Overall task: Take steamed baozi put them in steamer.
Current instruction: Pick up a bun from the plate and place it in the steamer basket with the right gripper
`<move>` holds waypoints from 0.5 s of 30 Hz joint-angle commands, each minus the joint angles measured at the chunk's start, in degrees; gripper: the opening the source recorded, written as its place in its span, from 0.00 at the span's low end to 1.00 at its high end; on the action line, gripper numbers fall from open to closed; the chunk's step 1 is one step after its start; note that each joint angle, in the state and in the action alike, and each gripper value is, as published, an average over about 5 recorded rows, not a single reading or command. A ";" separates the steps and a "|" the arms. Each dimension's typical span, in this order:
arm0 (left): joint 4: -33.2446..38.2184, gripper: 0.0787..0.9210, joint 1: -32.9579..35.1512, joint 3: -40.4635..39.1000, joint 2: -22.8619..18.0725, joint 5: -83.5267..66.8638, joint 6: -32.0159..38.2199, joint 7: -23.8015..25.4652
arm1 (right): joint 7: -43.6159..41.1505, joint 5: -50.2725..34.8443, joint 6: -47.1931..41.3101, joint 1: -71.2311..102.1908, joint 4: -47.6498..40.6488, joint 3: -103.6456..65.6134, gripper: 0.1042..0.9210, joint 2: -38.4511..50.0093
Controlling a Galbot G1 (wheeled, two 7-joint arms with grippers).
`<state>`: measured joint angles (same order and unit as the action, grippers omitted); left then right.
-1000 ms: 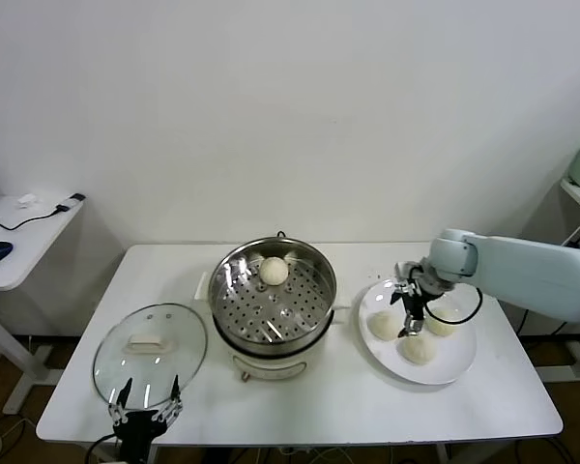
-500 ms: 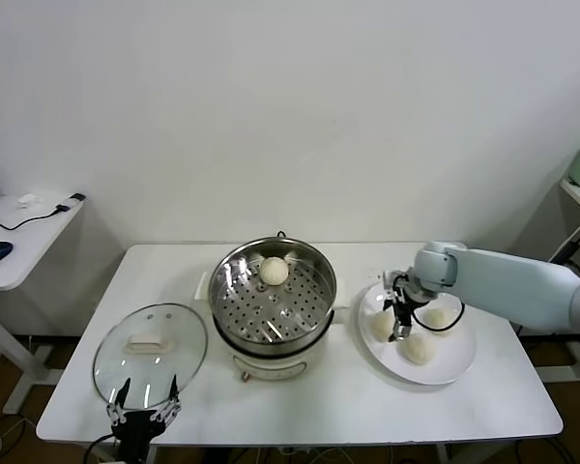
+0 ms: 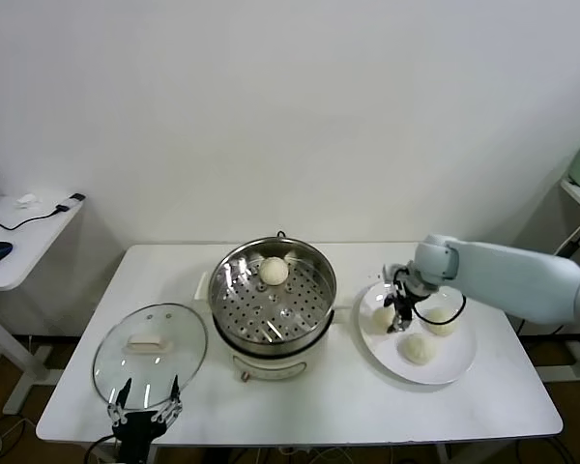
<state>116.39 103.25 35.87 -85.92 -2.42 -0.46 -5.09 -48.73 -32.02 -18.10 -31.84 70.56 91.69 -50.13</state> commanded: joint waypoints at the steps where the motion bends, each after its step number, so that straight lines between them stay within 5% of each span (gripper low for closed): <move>1: 0.05 0.88 0.01 0.02 -0.04 0.06 -0.03 0.00 | -7.11 -10.72 3.35 -25.41 1.65 11.83 0.66 -3.45; 15: 1.06 0.88 -0.98 -1.09 0.32 -0.05 -0.66 0.20 | 8.97 -36.55 -11.49 -30.15 19.00 3.48 0.66 -21.81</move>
<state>117.64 102.40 34.68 -85.59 -2.49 -1.10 -4.87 -46.78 -54.11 -22.78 -56.39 80.99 96.70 -61.23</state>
